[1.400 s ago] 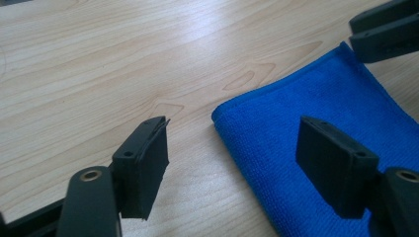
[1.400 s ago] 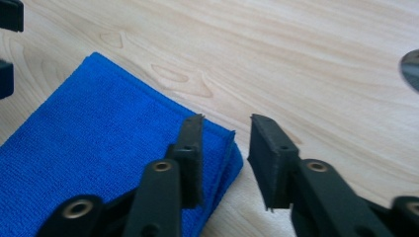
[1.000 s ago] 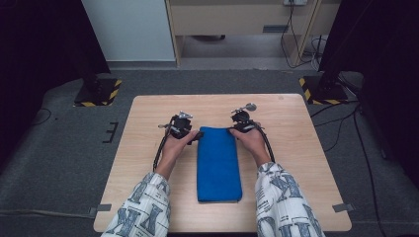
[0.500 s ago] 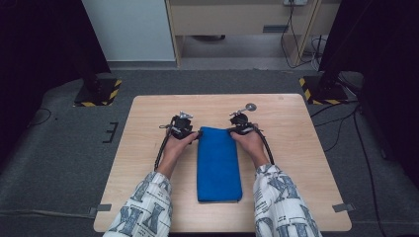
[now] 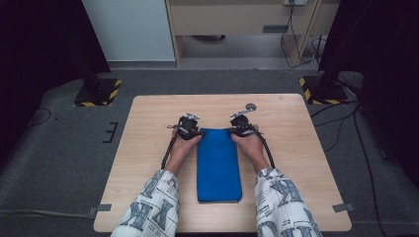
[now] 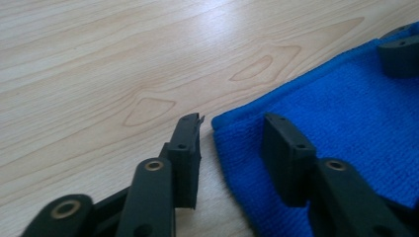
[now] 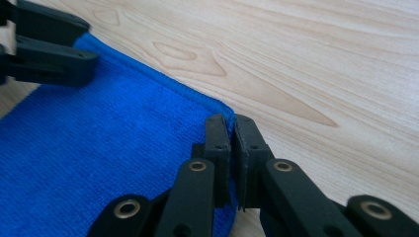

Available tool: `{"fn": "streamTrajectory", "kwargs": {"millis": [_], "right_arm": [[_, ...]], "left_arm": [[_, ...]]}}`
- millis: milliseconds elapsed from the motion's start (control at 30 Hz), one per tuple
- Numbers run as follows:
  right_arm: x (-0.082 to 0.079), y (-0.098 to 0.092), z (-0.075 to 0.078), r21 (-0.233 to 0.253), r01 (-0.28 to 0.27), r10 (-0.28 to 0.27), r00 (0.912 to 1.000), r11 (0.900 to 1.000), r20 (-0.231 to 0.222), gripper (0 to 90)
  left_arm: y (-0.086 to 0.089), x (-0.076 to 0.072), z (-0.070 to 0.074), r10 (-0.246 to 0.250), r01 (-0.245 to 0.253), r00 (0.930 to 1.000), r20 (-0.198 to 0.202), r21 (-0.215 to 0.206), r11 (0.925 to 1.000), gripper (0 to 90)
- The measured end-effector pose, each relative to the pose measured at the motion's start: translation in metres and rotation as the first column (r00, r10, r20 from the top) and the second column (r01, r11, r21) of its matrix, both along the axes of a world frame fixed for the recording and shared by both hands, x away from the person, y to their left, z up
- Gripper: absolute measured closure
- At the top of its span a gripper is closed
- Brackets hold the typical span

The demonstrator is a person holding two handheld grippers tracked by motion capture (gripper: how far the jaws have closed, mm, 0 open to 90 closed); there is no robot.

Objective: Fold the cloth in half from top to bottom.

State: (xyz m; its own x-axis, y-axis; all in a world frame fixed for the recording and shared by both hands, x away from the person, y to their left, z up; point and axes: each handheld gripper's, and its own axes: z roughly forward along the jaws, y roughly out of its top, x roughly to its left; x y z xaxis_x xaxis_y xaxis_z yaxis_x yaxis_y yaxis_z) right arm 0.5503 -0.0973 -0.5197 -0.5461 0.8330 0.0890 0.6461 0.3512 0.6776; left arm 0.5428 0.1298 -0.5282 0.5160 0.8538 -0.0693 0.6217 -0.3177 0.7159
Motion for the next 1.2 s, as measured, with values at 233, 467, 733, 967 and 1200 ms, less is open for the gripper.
{"fn": "streamTrajectory", "kwargs": {"millis": [233,467,733,967,1200], "right_arm": [[-0.003,-0.005,0.008,0.027,-0.002,0.002,0.9999,1.000,0.012,86.4],[-0.008,-0.006,0.015,0.048,-0.013,0.012,0.9994,0.999,0.031,86.5],[-0.013,-0.012,0.031,0.091,-0.006,0.000,0.9978,0.996,0.067,86.5],[-0.019,-0.020,0.049,0.141,-0.001,-0.013,0.9951,0.990,0.098,86.5],[-0.019,-0.023,0.062,0.160,-0.010,-0.010,0.9920,0.987,0.126,86.4]], "left_arm": [[-0.006,0.000,-0.001,-0.013,0.013,0.9999,-0.003,-0.014,0.9998,71.1],[-0.007,-0.003,0.005,-0.037,0.038,0.9989,0.031,-0.039,0.9985,86.3],[-0.008,-0.013,0.031,-0.031,0.036,0.9952,0.093,-0.049,0.9982,86.5],[-0.007,-0.020,0.056,-0.031,0.042,0.9874,0.155,-0.067,0.9969,86.5],[-0.007,-0.019,0.069,-0.033,0.046,0.9837,0.177,-0.070,0.9965,86.6]]}}
